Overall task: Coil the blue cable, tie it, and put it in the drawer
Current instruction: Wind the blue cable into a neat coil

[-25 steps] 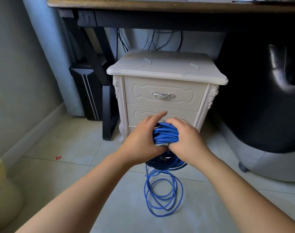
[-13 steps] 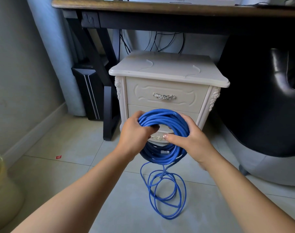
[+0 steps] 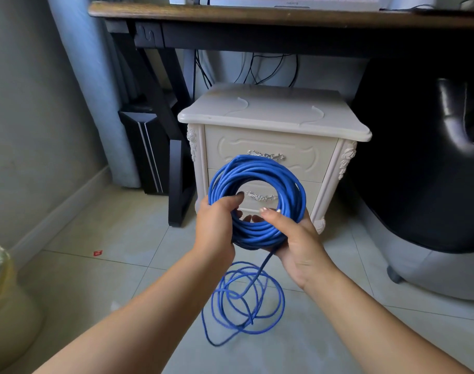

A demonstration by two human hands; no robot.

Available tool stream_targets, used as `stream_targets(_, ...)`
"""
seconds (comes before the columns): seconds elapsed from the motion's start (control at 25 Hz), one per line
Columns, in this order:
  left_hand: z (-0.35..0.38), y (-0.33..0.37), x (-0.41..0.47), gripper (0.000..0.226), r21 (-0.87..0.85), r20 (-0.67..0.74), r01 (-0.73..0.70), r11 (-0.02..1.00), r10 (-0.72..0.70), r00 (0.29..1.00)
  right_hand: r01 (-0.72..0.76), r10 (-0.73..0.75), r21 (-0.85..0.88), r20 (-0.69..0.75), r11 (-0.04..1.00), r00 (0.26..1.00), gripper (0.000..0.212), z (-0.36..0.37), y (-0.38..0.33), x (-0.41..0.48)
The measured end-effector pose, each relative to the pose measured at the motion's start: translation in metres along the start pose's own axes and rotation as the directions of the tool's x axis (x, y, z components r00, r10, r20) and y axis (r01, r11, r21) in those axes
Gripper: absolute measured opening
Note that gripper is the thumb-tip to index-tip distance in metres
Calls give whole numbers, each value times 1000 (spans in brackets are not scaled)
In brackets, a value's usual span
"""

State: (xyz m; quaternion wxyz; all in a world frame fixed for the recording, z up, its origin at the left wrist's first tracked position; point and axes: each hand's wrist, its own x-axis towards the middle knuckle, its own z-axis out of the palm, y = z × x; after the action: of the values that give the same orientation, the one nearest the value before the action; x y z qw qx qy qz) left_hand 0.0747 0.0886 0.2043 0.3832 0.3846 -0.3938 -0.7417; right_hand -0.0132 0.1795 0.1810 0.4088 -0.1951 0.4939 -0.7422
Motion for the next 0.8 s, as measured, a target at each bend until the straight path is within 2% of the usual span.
stream_targets(0.08,1,-4,-4,12,49,56,3,999,-6,998,1,-8,-51,-125,999,992,43,0,-2,0)
stream_targets(0.2,-1,-6,-7,11,255,196,-34,966,-17,981,19,-48,-98,-297,995,954,34,-8,-10,8)
stream_targets(0.28,-3,-3,-4,22,342,268,-47,938,-50,962,65,-120,-176,-324,982,938,36,-13,-18,14)
stream_targets(0.36,-5,3,2,44,363,333,-149,920,21,943,114,-231,-377,-283,919,931,39,-17,-26,16)
stream_targets(0.4,-6,5,4,59,400,370,-250,881,94,924,138,-291,-512,-231,848,928,41,-18,-29,16)
stream_targets(0.44,-8,6,6,72,478,415,-373,795,170,894,157,-332,-639,-164,753,929,42,-19,-31,14)
stream_targets(0.48,-9,6,7,81,562,478,-497,661,231,847,174,-349,-741,-87,649,933,45,-19,-32,13)
stream_targets(0.56,-10,3,6,85,622,617,-674,398,281,735,221,-336,-858,60,463,940,49,-18,-30,9)
stream_targets(0.6,-11,-1,6,84,618,661,-710,338,265,702,252,-324,-890,127,381,937,50,-16,-28,7)
stream_targets(0.72,-12,-7,8,71,620,696,-723,304,213,686,310,-300,-937,253,160,920,53,-12,-25,2)
stream_targets(0.8,-12,-8,7,44,663,647,-682,309,224,729,295,-296,-950,253,105,921,50,-9,-26,-1)
